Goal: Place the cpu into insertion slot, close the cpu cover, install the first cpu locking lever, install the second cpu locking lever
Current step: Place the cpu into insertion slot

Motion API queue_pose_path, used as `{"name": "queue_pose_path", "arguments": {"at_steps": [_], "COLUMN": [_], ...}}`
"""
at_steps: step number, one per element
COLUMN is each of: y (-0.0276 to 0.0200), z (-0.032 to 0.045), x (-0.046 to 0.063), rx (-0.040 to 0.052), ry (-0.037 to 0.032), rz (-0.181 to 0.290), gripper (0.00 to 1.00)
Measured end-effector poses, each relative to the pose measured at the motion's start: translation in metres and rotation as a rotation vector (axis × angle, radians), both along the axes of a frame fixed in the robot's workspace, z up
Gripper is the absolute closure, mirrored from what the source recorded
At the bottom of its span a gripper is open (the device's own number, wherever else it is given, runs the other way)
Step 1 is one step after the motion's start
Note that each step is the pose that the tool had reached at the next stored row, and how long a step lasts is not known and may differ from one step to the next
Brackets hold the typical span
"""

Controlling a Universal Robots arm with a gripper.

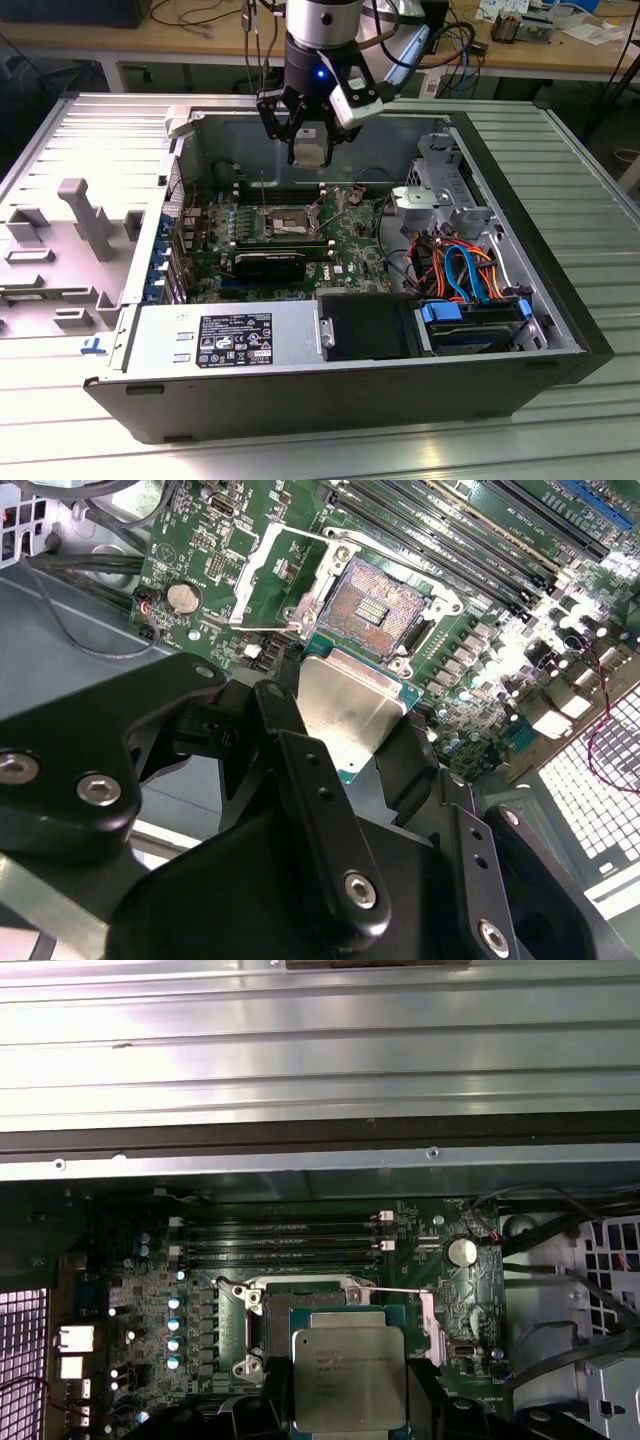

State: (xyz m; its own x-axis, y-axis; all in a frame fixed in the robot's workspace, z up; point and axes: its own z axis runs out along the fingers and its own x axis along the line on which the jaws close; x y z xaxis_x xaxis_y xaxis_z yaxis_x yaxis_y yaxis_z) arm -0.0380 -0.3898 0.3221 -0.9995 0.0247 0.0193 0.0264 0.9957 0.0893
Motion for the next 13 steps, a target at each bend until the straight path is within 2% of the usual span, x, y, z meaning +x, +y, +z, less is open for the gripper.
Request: {"name": "queue_pose_path", "arguments": {"at_steps": [1,13], "y": [-0.0024,-0.0025], "z": [-0.0063,-0.0092], "x": [0.0,-0.0011], "rx": [0.0,-0.0002], "ry": [0.0,0.0], "rz": [0.0,0.0], "gripper": [0.45,0.45]}}
